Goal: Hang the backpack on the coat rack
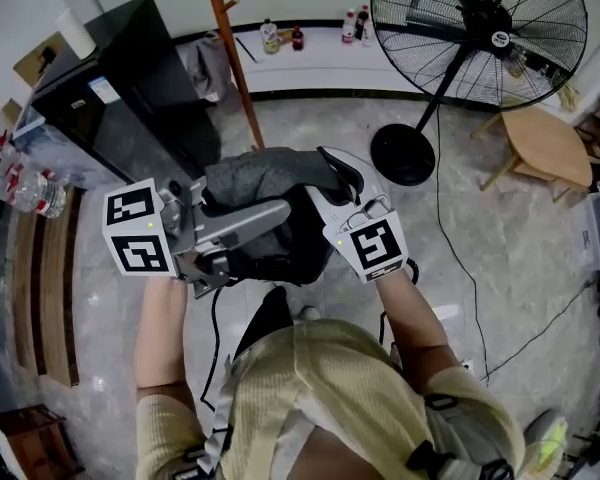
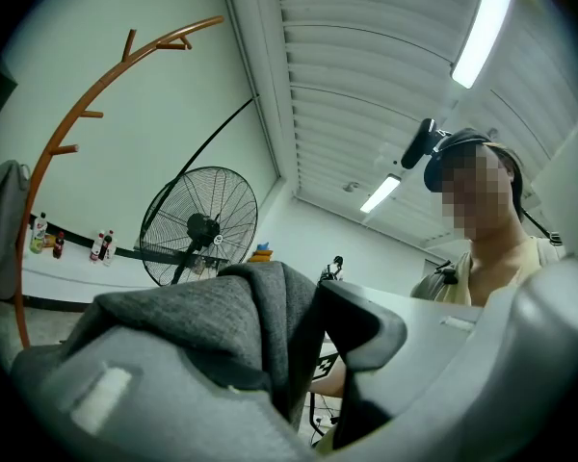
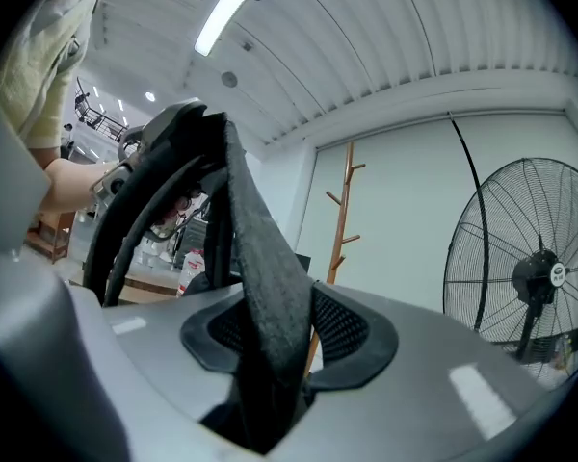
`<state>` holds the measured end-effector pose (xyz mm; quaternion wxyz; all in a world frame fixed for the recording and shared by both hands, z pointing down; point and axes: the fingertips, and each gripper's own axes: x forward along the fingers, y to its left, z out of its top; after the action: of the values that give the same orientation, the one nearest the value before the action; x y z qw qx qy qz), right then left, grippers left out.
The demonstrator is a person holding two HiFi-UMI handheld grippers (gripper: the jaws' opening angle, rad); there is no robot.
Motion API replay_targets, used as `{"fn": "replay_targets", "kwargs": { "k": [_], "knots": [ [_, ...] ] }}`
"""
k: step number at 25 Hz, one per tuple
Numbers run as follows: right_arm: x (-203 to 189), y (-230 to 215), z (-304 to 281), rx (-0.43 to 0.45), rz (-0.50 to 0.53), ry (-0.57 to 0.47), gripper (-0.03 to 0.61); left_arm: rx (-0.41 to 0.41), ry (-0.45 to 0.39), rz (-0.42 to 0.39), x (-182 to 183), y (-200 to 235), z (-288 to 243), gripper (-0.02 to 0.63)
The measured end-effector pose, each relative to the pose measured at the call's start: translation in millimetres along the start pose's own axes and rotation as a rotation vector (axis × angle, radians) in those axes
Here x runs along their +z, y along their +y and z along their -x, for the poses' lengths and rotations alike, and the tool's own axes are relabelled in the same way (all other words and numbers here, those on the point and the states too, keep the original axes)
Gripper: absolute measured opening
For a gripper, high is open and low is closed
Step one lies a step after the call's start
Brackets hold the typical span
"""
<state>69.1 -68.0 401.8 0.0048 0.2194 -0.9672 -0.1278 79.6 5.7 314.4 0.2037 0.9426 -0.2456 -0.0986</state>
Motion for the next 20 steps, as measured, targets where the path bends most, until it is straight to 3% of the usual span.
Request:
{"fn": "replay_targets", "kwargs": {
  "k": [6, 12, 20],
  "knots": [
    [-22, -19, -8, -0.034, 0.044, 0.094, 0.090, -0.075, 0.076, 0.004, -5, 16, -7, 0.173],
    [-23, -29, 4, -0.096, -0.012, 0.127, 0.044, -0.194, 0.093, 0.016, -12, 12, -4, 0.172],
    [-1, -90, -42, -0.193, -0.068, 0.136, 0.034, -0.341, 0.077, 0.067, 38, 69, -3, 0.172]
  ]
}}
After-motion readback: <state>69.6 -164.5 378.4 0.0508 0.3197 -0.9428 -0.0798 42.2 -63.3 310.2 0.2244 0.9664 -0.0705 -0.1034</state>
